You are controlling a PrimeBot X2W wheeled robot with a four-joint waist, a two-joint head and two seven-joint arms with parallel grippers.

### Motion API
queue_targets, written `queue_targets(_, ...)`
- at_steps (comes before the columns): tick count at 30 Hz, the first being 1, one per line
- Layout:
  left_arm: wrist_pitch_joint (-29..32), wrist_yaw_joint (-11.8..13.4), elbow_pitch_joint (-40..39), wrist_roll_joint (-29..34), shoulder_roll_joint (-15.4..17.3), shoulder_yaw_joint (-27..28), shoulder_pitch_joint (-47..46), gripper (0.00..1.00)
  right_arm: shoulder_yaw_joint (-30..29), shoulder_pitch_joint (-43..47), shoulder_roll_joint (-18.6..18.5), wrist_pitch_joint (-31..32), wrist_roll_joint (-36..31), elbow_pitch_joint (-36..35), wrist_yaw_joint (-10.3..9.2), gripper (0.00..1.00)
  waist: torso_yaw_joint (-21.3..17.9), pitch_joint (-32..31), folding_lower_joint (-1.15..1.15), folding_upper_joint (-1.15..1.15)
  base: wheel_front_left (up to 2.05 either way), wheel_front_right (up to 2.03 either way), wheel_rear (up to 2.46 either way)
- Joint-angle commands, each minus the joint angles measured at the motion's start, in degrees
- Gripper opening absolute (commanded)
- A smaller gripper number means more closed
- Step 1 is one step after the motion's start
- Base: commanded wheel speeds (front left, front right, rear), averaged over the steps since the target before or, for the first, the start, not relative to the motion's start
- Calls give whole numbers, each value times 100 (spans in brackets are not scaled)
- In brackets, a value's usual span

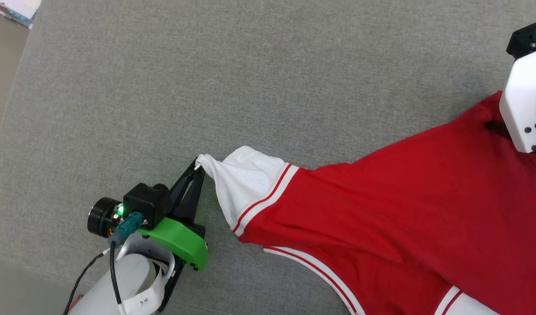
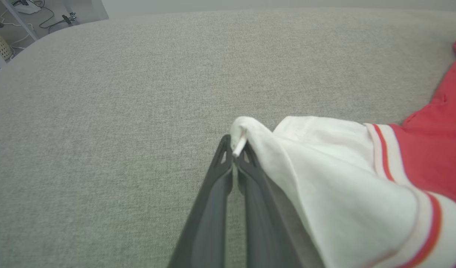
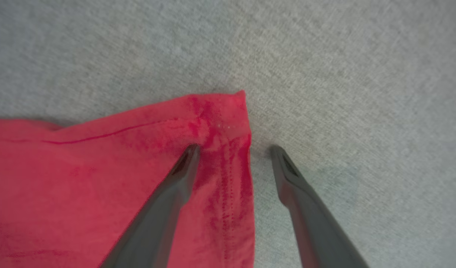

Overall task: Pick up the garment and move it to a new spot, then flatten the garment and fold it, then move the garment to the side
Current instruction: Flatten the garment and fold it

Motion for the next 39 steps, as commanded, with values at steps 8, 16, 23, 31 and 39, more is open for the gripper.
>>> queue_targets(8, -110, -129, 313, 20, -81, 21, -152, 0, 489, 158, -82, -599, 317, 387, -4, 0, -24, -18, 0, 0, 0, 0, 0)
queue_targets(16, -132, -154, 505, 88, 108, 52, -112, 0, 502, -56, 72, -1922, 572, 383, -4, 0, -353, -725, 0, 0, 0, 0, 0)
queue_targets(23, -45, -146, 297, 157, 452, 217, -400, 0, 565, 90, -133, -3119, 792, -86, -4, 0, -708, -1391, 0, 0, 0, 0, 0)
queue_targets(31, 245, -116, -233, 243, 694, 503, -1300, 0, 183, 103, -171, -3930, 663, -446, -4, 0, -1013, -1694, 0, 0, 0, 0, 0)
queue_targets(39, 661, -450, -377, 335, 824, 606, -2630, 0, -498, -123, 32, -4215, 400, -834, -4, 0, -1197, -1631, 0, 0, 0, 0, 0)
